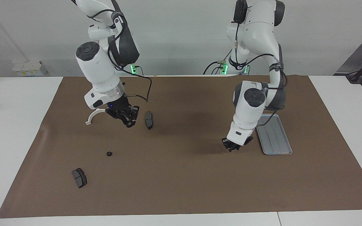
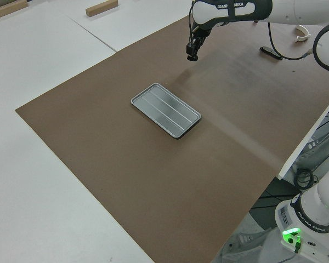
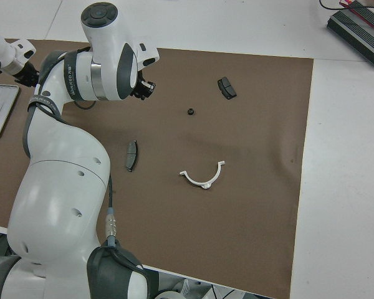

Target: Pick bearing gear from pile to tray

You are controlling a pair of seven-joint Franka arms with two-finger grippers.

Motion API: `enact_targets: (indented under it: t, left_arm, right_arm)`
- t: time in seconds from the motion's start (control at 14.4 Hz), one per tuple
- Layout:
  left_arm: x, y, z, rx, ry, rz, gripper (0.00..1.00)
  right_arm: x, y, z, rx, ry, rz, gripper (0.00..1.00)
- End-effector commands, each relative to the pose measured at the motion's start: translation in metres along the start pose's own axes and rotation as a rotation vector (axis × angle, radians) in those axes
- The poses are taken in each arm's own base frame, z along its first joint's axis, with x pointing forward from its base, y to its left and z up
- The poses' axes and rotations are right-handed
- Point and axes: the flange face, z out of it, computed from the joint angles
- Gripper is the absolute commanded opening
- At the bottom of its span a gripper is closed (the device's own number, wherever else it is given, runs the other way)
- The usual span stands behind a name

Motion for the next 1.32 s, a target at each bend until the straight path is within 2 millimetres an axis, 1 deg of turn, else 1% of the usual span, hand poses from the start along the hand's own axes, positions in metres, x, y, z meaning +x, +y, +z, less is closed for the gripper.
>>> enact_targets:
  t: [0.0,0.14,0.28,0.35,0.49,0.63,0.7,0.76,0.83,0.9,0.97,1.04,1.11,1.18,1.25]
  left_arm:
    - [0.022,-0.091,-0.007,-0.044,-0.034,0.067,0.00]
    - [0.024,-0.135,-0.007,-0.041,-0.064,0.103,0.00]
    - [0.019,-0.163,-0.001,-0.040,-0.090,0.126,0.00]
    - [0.013,-0.175,0.004,-0.041,-0.103,0.124,0.00]
    - [-0.003,-0.184,0.015,-0.041,-0.131,0.144,0.00]
    - [-0.018,-0.188,0.026,-0.043,-0.152,0.164,0.00]
    - [-0.024,-0.190,0.030,-0.045,-0.161,0.177,0.00]
    - [-0.029,-0.192,0.034,-0.046,-0.171,0.185,0.00]
    - [-0.031,-0.195,0.036,-0.045,-0.171,0.194,0.02]
    - [-0.031,-0.201,0.038,-0.044,-0.169,0.194,0.08]
    - [-0.031,-0.207,0.037,-0.043,-0.167,0.192,0.26]
    - [-0.029,-0.208,0.035,-0.043,-0.161,0.192,0.50]
    - [-0.027,-0.207,0.033,-0.041,-0.154,0.195,0.73]
    - [-0.024,-0.206,0.031,-0.040,-0.146,0.194,0.91]
    - [-0.018,-0.204,0.026,-0.038,-0.131,0.194,0.99]
  right_arm:
    - [-0.018,-0.063,0.026,0.083,0.039,0.089,0.00]
    - [-0.037,-0.105,0.043,0.137,0.074,0.138,0.00]
    - [-0.060,-0.143,0.077,0.181,0.088,0.167,0.00]
    - [-0.071,-0.158,0.093,0.197,0.090,0.169,0.00]
    - [-0.083,-0.168,0.123,0.182,0.077,0.151,0.00]
    - [-0.106,-0.189,0.157,0.184,0.063,0.127,0.00]
    - [-0.110,-0.189,0.170,0.173,0.056,0.123,0.00]
    - [-0.113,-0.187,0.181,0.156,0.048,0.117,0.03]
    - [-0.117,-0.184,0.187,0.140,0.042,0.108,0.08]
    - [-0.125,-0.180,0.197,0.119,0.029,0.100,0.13]
    - [-0.133,-0.178,0.204,0.106,0.017,0.094,0.22]
    - [-0.137,-0.174,0.207,0.093,0.008,0.092,0.30]
    - [-0.142,-0.173,0.211,0.083,0.001,0.086,0.61]
    - [-0.142,-0.172,0.210,0.079,-0.001,0.088,1.00]
    - [-0.142,-0.171,0.211,0.074,0.001,0.084,1.00]
